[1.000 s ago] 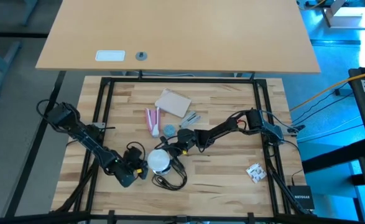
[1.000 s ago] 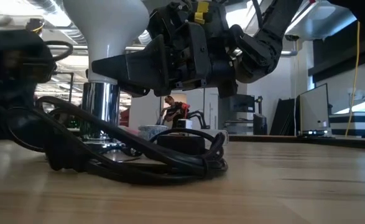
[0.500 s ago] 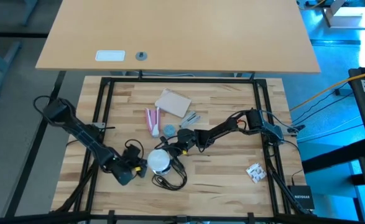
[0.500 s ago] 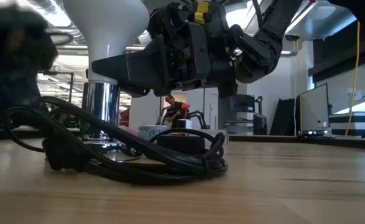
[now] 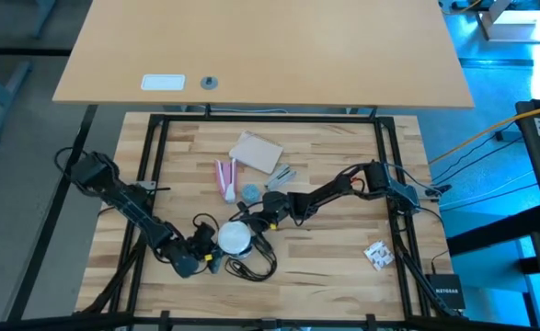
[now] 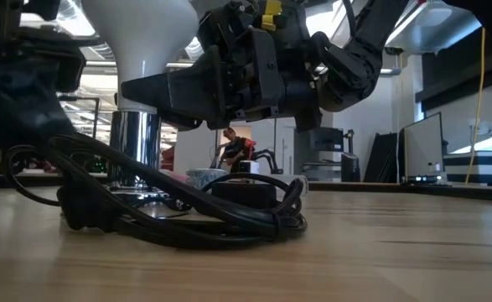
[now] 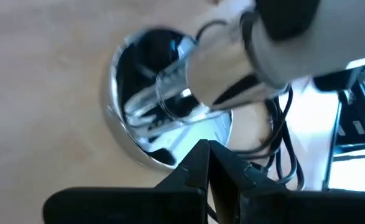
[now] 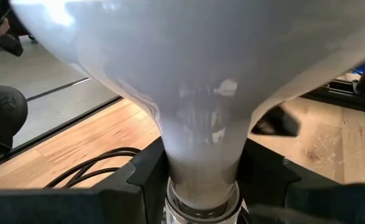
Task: Screw lightbulb
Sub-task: Remove the lightbulb from the lamp
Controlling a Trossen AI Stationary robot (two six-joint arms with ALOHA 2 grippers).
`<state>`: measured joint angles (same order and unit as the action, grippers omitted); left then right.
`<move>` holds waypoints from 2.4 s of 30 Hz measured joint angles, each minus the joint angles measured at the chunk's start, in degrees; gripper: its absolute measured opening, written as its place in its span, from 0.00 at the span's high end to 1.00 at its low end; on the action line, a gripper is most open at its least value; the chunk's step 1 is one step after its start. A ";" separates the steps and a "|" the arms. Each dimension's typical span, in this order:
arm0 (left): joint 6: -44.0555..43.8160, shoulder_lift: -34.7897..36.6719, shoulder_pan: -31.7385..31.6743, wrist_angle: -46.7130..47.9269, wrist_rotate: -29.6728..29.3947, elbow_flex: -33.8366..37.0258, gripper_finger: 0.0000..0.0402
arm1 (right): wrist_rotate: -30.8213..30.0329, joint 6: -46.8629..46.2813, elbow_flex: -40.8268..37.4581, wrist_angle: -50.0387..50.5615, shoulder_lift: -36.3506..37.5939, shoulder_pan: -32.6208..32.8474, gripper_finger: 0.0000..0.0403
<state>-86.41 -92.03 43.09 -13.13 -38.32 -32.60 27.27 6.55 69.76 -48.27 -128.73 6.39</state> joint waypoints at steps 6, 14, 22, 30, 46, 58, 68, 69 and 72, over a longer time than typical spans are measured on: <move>-0.51 -5.34 -0.02 -7.09 1.02 -0.03 1.00 | -0.68 0.00 -0.02 -0.02 0.00 0.00 0.58; -7.83 -5.61 -0.02 -0.29 1.15 -0.39 1.00 | 0.33 0.00 -0.02 0.00 0.00 -0.04 0.58; -7.78 -5.26 -1.49 3.94 1.13 -0.42 1.00 | 1.05 -0.19 0.00 0.05 0.00 -0.10 0.58; -7.58 -0.24 -3.35 16.88 -1.12 -0.20 1.00 | 1.87 -0.11 0.02 -0.10 0.00 -0.15 0.58; 6.81 10.82 -8.40 24.01 -2.46 0.24 1.00 | 3.01 -0.26 -0.02 0.11 -0.02 -0.02 0.58; 8.43 19.40 0.97 13.16 0.26 0.02 1.00 | 2.83 -0.24 -0.04 -0.76 -0.07 0.00 0.58; 4.15 6.70 5.01 -0.19 0.42 -0.02 1.00 | 2.86 0.02 -0.07 -1.11 -0.11 -0.51 0.58; 3.20 4.87 4.90 -1.05 0.43 -0.02 1.00 | 2.92 0.03 -0.07 -1.13 -0.11 -0.77 0.58; 1.52 -0.16 4.40 -5.58 0.21 0.00 1.00 | 3.01 -0.08 -0.07 -1.14 -0.11 -0.85 0.58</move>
<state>-84.88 -92.19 47.49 -18.71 -38.12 -32.60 30.28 6.47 69.69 -49.41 -128.84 5.55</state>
